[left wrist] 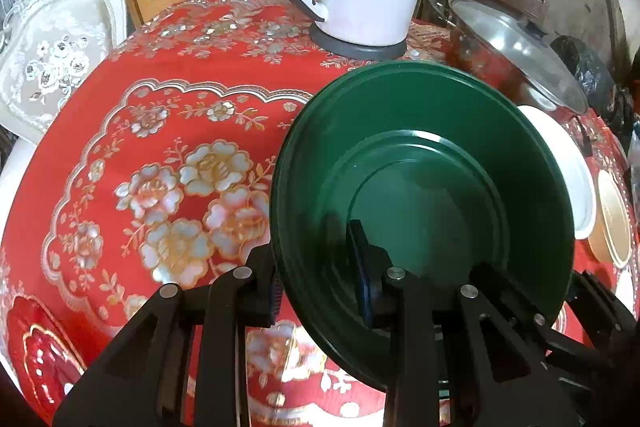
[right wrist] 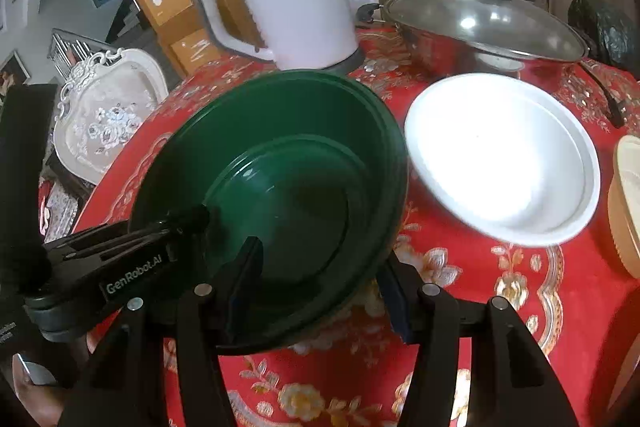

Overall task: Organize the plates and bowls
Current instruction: 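Lift the green bowl with both tools and carry it away from the kettle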

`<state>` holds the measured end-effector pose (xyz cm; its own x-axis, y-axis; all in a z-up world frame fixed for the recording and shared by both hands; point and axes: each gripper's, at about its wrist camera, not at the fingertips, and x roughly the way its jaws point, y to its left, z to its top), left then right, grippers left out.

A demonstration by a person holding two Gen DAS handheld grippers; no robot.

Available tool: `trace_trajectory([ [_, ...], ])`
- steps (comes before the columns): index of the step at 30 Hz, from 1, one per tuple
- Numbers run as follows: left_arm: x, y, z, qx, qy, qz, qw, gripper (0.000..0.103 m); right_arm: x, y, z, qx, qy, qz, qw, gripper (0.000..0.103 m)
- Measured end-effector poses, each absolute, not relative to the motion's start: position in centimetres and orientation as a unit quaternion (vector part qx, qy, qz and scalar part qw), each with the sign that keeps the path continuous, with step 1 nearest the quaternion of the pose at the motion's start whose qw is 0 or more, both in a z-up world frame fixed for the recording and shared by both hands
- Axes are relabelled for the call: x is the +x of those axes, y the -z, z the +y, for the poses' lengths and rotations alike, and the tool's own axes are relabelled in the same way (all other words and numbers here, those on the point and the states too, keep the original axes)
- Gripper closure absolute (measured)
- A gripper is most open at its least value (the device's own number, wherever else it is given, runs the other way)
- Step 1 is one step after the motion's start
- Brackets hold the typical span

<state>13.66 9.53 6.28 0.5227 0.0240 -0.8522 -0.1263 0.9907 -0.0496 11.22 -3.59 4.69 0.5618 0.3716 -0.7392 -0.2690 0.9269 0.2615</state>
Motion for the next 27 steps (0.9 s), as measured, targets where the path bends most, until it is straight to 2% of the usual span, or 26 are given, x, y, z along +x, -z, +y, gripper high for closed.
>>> trace_trajectory([
  [27,1.4,-8.8,9.6,-0.043,-0.034,0.435,0.899,0.075,4.3,-5.7,-2.4,0.037,-0.212,0.429,0.877,0.044],
])
